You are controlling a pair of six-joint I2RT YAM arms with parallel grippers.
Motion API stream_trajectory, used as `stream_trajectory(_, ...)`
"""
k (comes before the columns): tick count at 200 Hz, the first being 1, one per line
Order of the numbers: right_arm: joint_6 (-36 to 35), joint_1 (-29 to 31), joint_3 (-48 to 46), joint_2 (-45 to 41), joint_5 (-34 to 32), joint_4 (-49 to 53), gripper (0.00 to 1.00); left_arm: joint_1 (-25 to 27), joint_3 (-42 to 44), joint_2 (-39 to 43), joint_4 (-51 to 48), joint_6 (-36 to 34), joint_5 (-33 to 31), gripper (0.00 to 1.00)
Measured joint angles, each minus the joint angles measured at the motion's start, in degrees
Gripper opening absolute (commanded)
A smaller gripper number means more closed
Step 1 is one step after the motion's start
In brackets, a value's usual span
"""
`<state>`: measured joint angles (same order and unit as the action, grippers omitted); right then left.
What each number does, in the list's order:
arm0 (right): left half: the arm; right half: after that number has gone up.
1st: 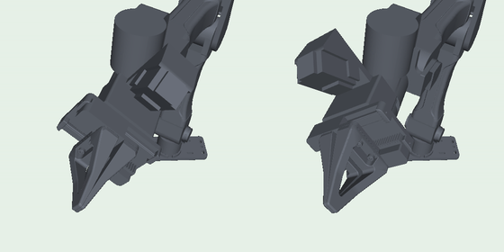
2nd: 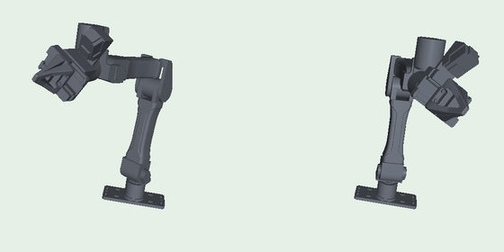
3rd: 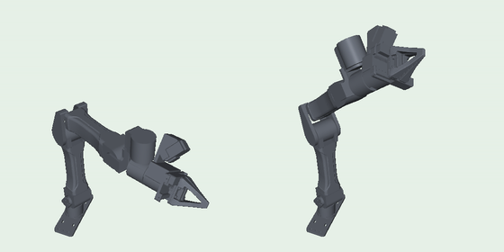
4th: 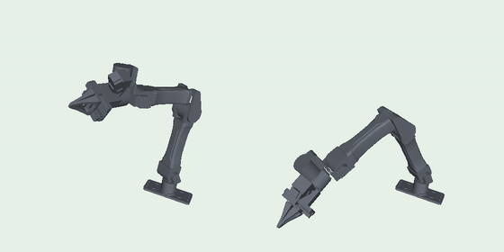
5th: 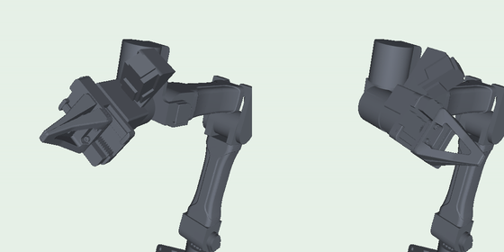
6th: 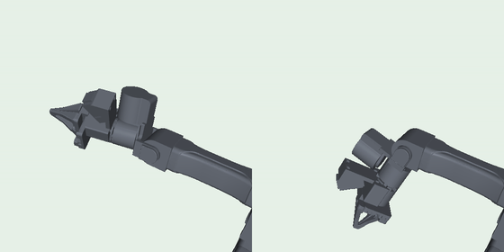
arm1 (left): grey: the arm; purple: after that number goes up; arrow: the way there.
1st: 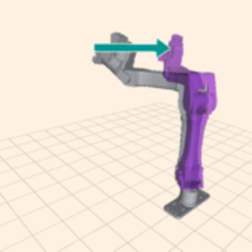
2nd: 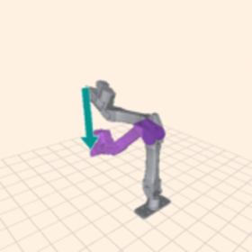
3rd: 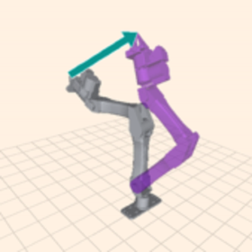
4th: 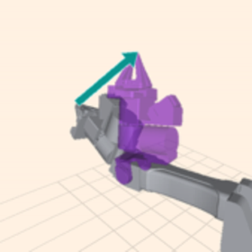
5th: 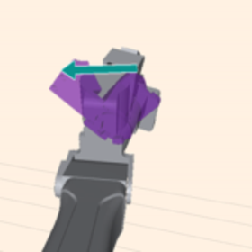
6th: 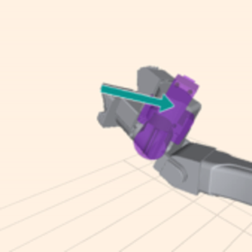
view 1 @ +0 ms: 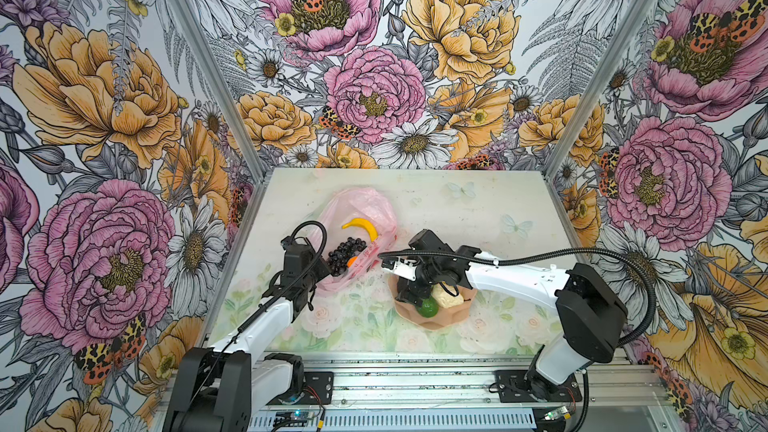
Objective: Take the fake fruits out of the plastic bag
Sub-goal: 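Lower the dark brown fruit into the bowl and open the right gripper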
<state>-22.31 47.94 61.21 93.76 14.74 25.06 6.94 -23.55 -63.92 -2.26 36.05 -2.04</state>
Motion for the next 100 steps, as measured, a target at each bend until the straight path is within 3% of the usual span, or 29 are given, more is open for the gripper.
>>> stream_trajectory(100, -0.3, 0.0, -0.2, -1.1, -0.7, -0.1, 0.94, 0.0, 0.0, -0.3, 0.0, 0.0, 0.0, 0.0)
